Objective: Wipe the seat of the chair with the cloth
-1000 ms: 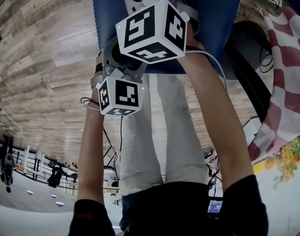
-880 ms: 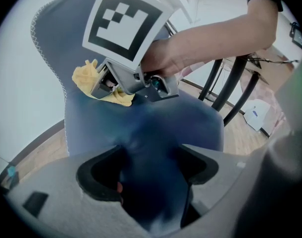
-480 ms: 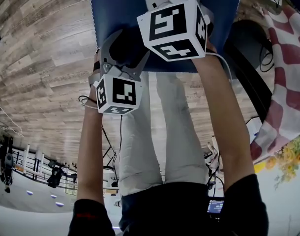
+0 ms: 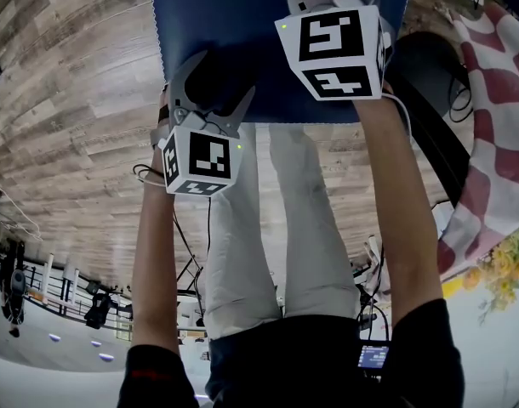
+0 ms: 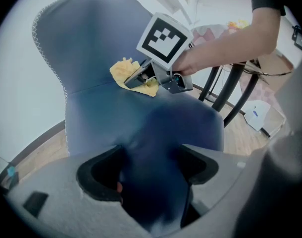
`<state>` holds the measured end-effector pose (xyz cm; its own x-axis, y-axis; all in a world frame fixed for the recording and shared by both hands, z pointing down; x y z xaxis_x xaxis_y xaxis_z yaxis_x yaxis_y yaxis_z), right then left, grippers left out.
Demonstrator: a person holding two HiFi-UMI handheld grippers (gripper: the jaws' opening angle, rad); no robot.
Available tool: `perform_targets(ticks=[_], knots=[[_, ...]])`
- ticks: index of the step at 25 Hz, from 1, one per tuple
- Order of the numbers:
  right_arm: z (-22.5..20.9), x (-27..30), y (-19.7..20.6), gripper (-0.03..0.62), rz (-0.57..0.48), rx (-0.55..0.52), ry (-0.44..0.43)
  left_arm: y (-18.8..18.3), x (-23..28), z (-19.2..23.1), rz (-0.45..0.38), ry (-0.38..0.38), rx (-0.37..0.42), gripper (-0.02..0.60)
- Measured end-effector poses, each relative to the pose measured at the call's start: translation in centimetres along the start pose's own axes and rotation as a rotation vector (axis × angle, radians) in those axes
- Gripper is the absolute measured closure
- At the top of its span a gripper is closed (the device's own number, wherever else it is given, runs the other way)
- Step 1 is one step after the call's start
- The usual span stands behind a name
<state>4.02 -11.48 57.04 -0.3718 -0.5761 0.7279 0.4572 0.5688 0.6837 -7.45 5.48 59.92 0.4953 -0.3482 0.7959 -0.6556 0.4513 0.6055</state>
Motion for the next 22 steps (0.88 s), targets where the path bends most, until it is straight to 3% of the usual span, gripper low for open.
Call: perform_targets(ticks=[16,22], knots=[[-6.1,-3.8,3.9,0.539,0.025,0.189,0.209,0.0,0.0,0.0,-0.013,-0.006,0.002,0.232],[-6.9,-4.4,4.9,0.539,0.027,0.244,0.236,0.0,0.0,-0.1,-0.012,-0.005,0.001,0.233]])
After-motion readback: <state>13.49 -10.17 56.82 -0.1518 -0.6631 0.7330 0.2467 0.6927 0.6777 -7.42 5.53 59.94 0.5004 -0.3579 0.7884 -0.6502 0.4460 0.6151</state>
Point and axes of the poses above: the fingertips, and each gripper's own axes: x forward along the fingers, z to its left, y out of its underside, the point moved 7 cm from there along -x, backward along the fingers, and after that the axes turned 12 degrees about x, right-handed, at the moved point
